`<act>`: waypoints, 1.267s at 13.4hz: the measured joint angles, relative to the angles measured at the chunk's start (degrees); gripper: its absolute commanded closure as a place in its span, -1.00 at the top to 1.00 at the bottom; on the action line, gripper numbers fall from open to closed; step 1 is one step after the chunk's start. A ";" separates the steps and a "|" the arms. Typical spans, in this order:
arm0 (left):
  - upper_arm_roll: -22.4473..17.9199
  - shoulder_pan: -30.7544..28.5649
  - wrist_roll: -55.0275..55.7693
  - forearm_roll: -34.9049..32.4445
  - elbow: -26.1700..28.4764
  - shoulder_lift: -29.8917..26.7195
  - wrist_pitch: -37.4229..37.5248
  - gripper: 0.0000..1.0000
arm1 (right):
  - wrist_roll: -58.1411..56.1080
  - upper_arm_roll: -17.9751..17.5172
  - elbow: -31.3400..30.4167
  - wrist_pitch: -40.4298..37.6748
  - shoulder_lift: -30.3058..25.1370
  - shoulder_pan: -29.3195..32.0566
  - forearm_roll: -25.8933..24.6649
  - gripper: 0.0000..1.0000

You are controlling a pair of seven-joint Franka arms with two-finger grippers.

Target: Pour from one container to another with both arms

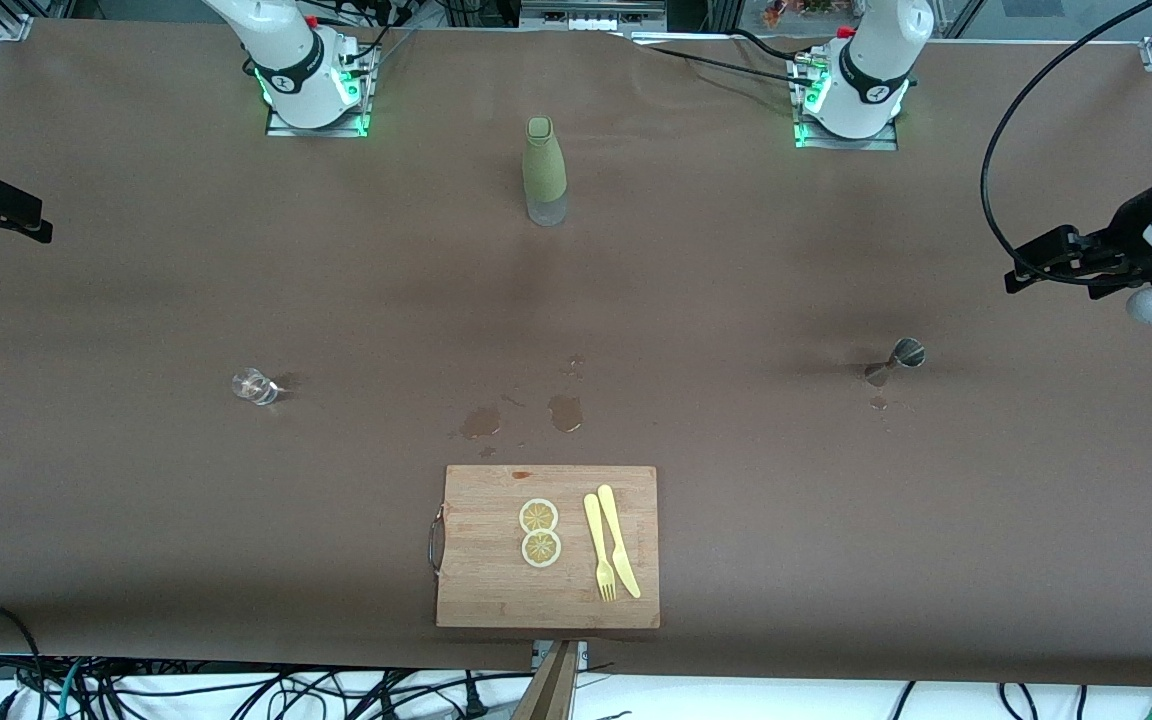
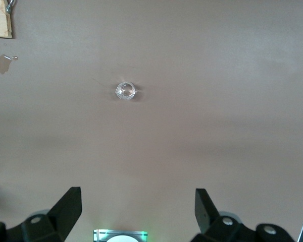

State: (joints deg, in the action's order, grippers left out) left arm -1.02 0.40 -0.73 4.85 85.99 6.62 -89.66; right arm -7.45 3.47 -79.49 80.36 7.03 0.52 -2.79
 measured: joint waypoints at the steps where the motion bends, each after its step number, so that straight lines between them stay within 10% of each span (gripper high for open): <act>1: 0.00 0.00 0.00 0.00 0.00 0.00 0.00 1.00 | 0.00 0.00 0.00 0.00 0.00 0.00 0.00 0.98; 17: 1.09 0.06 0.00 -0.62 0.00 0.00 0.00 1.00 | 0.00 0.06 0.00 0.00 0.00 0.04 0.00 0.98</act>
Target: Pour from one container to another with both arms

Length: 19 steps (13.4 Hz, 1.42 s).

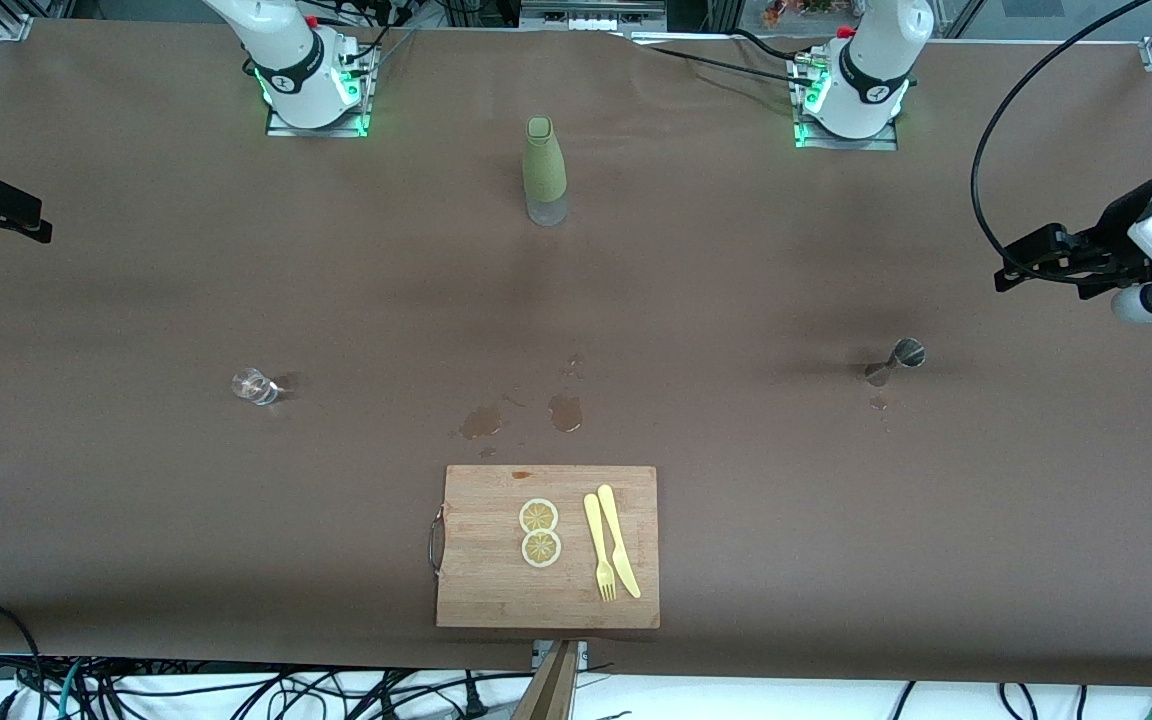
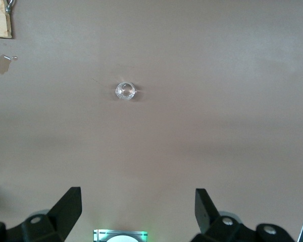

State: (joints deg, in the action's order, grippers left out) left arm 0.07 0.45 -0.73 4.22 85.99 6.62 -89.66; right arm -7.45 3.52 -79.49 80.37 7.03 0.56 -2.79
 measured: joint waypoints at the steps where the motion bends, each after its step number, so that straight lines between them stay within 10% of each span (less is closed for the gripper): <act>1: 0.00 0.00 0.00 -0.34 0.00 0.00 0.00 1.00 | 0.00 0.01 0.00 0.01 0.00 0.02 0.00 0.98; 19: 0.09 -0.03 0.00 -1.93 0.16 -0.05 -0.26 1.00 | -7.99 0.09 -0.12 3.50 11.09 0.70 -0.15 0.98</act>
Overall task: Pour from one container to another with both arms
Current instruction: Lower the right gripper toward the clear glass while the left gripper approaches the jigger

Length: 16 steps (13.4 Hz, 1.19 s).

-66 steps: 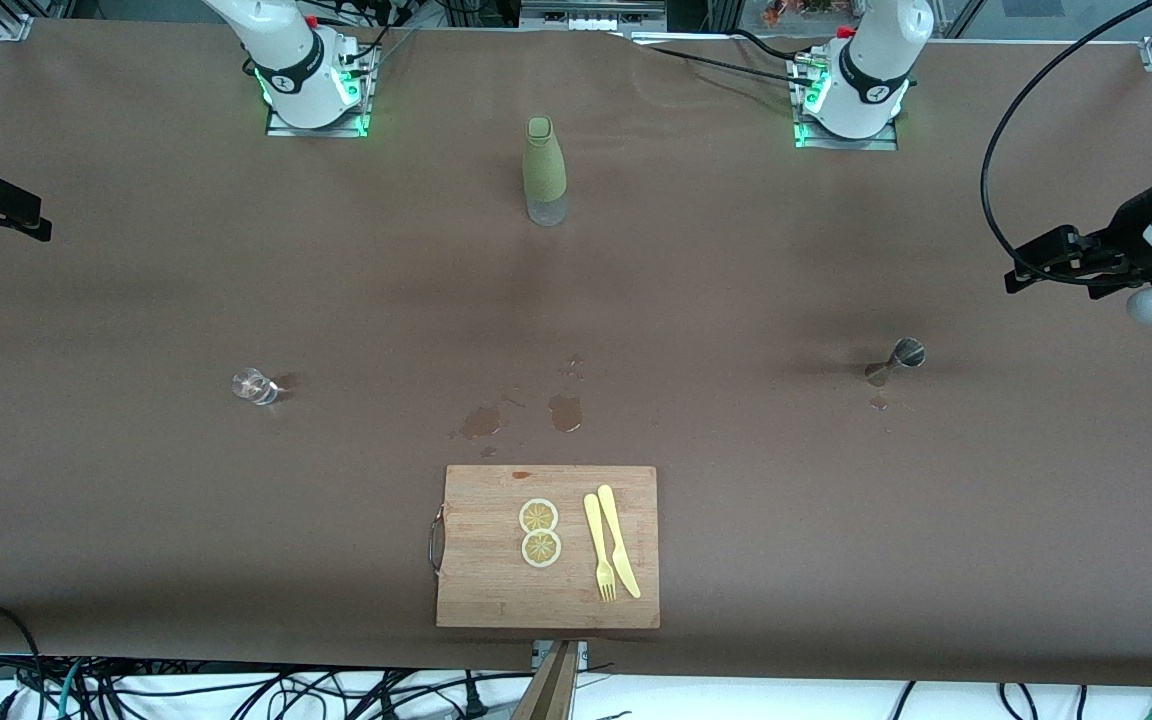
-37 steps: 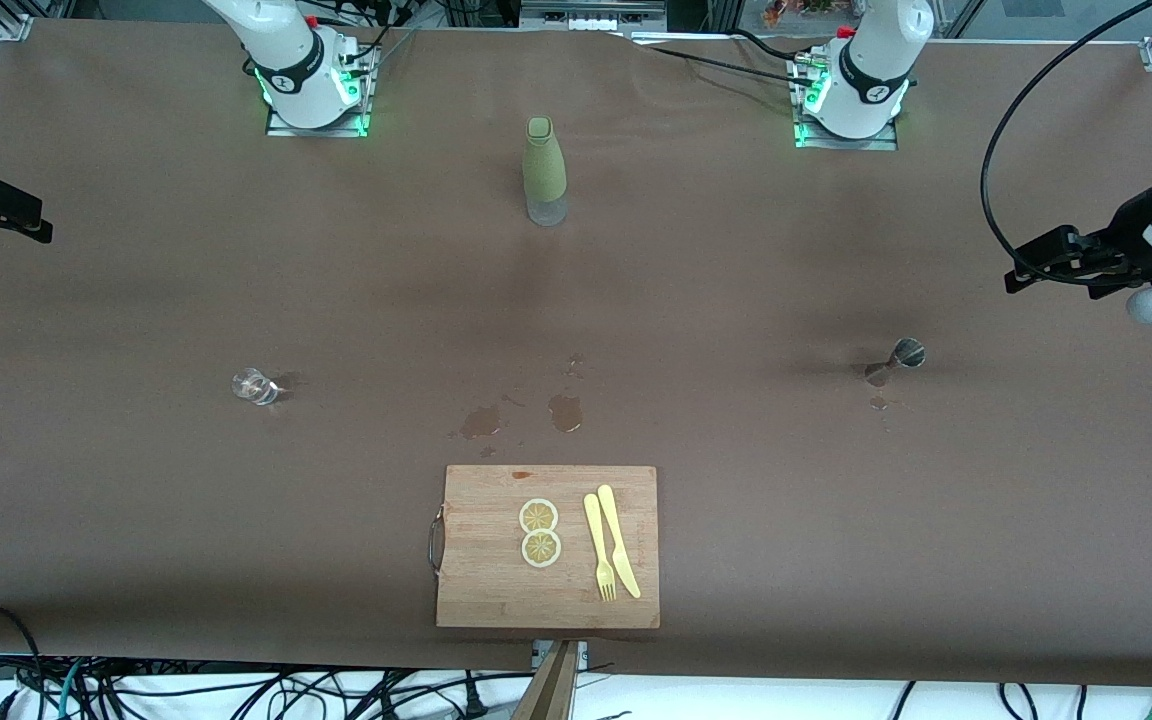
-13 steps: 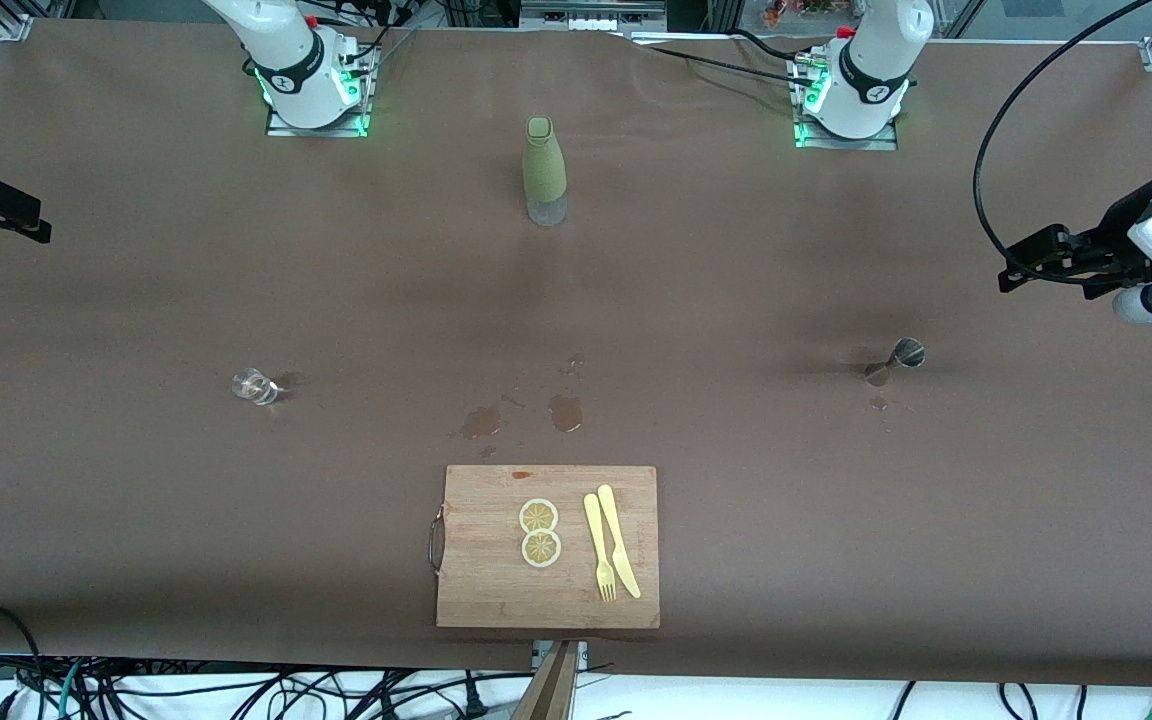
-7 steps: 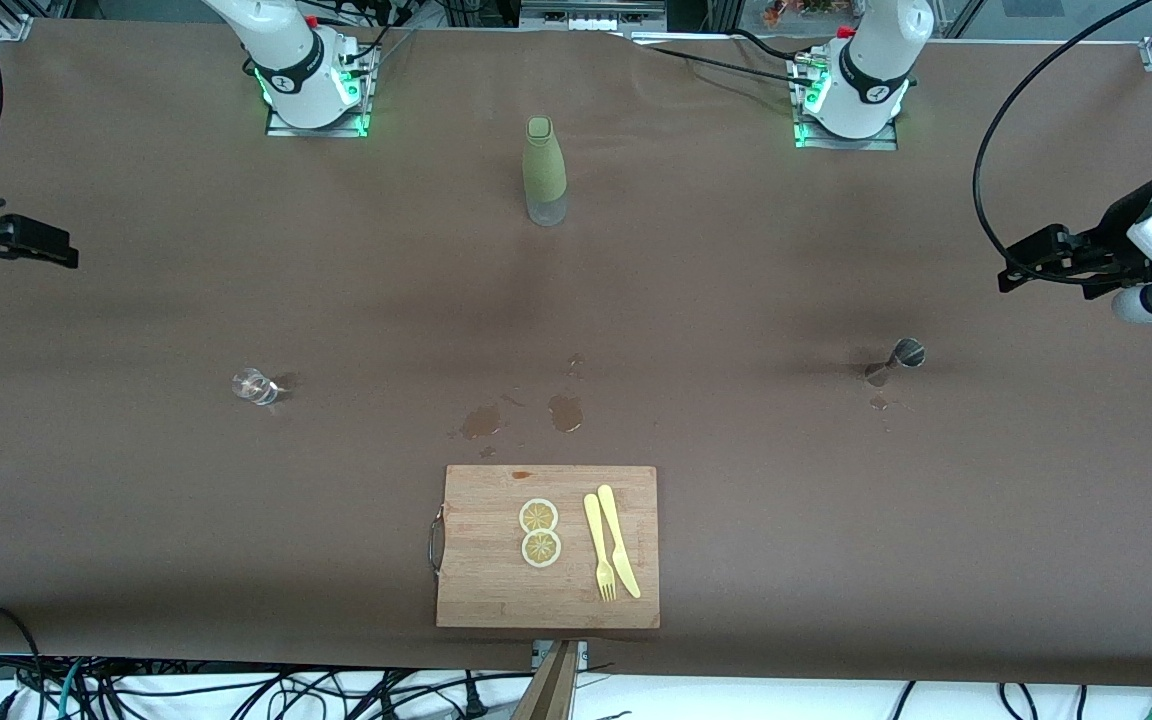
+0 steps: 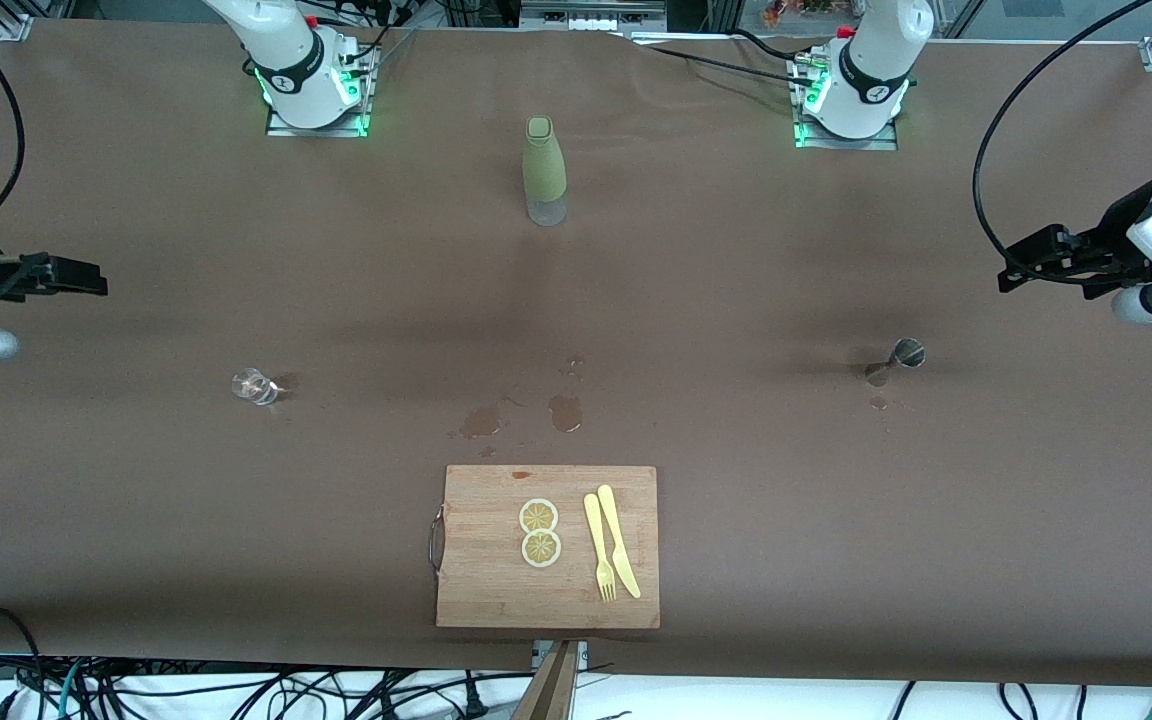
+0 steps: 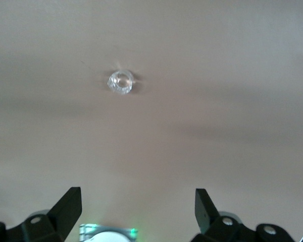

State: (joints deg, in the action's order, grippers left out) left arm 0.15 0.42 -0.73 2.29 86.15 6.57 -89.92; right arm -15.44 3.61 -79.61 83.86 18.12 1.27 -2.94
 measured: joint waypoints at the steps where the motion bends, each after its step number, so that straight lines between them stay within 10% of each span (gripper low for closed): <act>1: 0.00 -0.01 0.00 -0.55 0.33 -0.19 -0.35 1.00 | -3.58 0.02 -0.01 1.46 0.92 0.18 -0.06 0.98; 12: 0.22 -0.43 0.00 -3.51 8.17 -2.01 -5.48 1.00 | -21.05 -0.02 -0.01 9.35 7.23 1.82 0.58 0.98; 16: -0.10 -0.80 0.00 -3.90 10.30 -1.42 -5.91 1.00 | -32.06 -0.26 -4.89 18.13 6.98 1.76 8.91 0.98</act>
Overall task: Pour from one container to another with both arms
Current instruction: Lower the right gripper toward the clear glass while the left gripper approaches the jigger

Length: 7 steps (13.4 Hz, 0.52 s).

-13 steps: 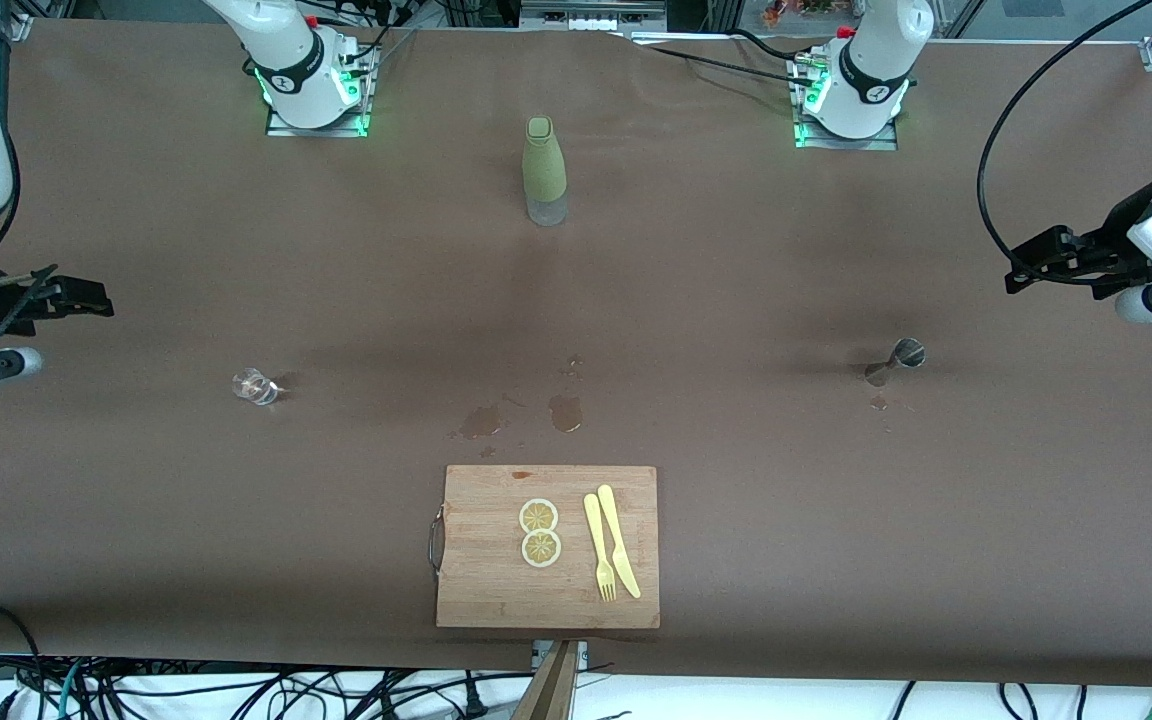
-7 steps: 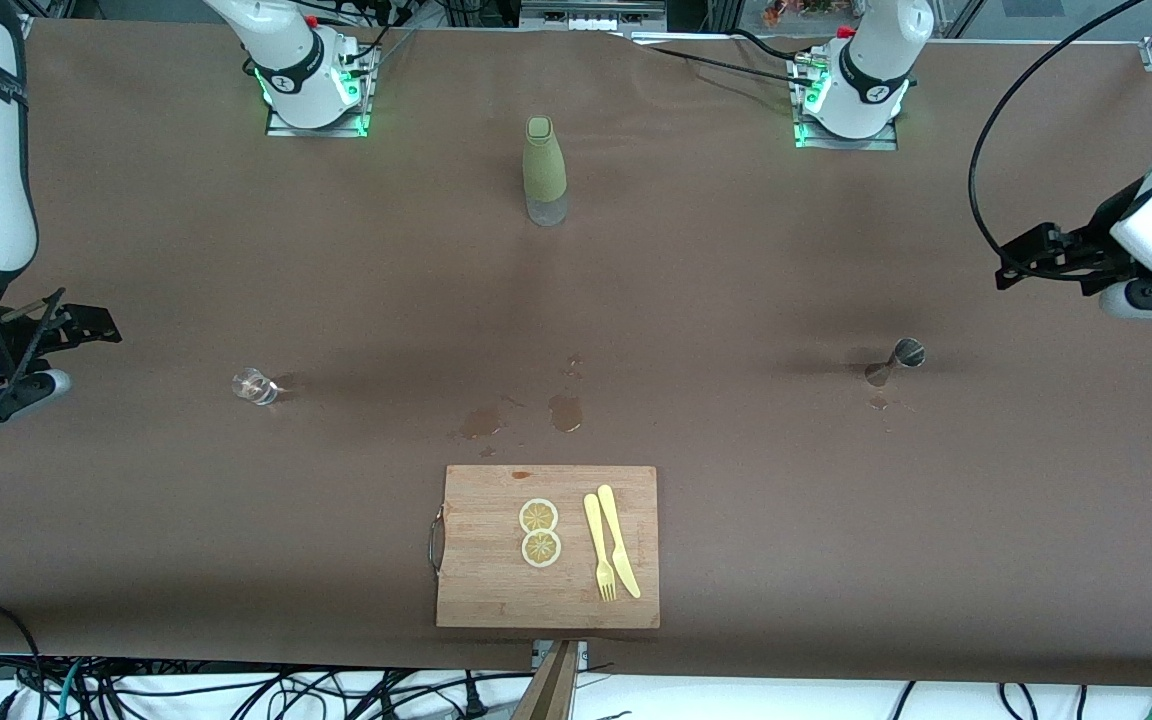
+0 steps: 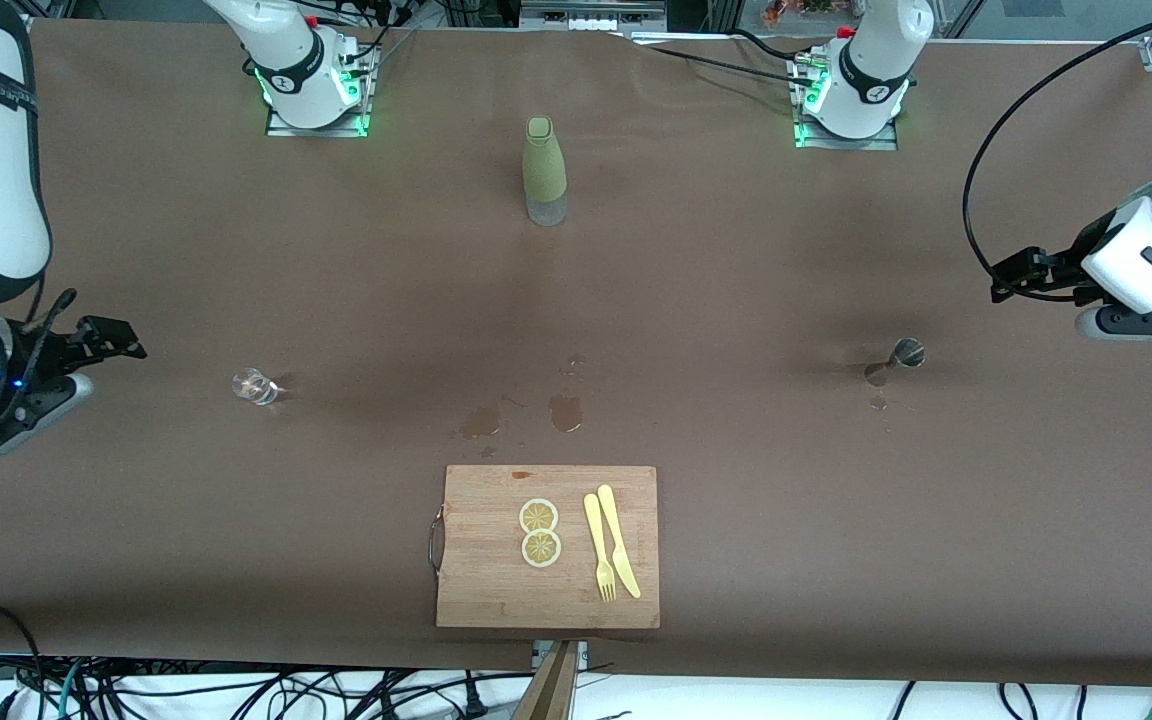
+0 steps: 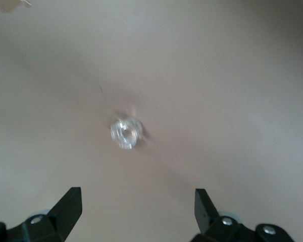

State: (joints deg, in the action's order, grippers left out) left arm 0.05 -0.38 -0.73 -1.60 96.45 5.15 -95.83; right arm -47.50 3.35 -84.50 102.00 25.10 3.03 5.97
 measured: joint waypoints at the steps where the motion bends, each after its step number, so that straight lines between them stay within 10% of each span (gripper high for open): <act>1: 0.00 -0.20 0.00 0.00 0.27 0.22 -0.41 1.00 | -4.29 0.01 -3.08 2.81 -0.74 0.07 3.04 0.98; 7: -0.06 -3.85 -4.07 -0.01 9.39 1.82 -12.54 1.00 | -45.90 0.48 -14.68 8.37 -2.51 2.79 23.23 0.98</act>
State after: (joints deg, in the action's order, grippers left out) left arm -0.01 -4.22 -4.81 -1.61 105.84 6.97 -108.37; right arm -93.40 3.83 -99.17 110.37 22.59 5.82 29.19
